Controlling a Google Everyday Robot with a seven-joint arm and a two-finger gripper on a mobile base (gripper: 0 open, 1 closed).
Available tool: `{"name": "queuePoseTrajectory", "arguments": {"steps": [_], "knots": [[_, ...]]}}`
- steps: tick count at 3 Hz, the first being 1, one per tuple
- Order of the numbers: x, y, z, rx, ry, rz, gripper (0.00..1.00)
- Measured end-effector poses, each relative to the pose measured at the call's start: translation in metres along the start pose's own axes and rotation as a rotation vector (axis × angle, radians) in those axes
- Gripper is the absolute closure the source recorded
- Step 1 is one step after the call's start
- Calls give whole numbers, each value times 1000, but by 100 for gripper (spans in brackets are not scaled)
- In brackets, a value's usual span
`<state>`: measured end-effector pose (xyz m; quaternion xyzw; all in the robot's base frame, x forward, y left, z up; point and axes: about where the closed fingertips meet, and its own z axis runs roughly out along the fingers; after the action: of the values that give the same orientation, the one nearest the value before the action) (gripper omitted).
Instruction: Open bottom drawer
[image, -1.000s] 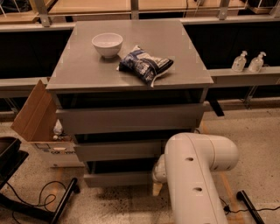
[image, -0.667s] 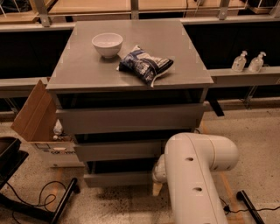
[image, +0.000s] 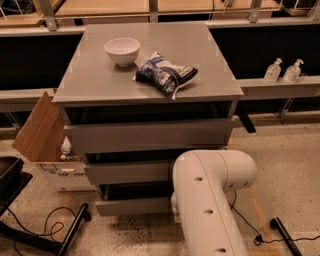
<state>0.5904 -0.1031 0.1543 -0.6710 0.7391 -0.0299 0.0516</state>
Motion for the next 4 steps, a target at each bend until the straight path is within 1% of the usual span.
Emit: {"name": "queuePoseTrajectory", "arguments": {"steps": [2, 3, 4], "knots": [[0, -1, -7, 0, 0, 0, 95], [0, -1, -11, 0, 0, 0, 100], [-1, -2, -14, 0, 0, 0, 100]]}}
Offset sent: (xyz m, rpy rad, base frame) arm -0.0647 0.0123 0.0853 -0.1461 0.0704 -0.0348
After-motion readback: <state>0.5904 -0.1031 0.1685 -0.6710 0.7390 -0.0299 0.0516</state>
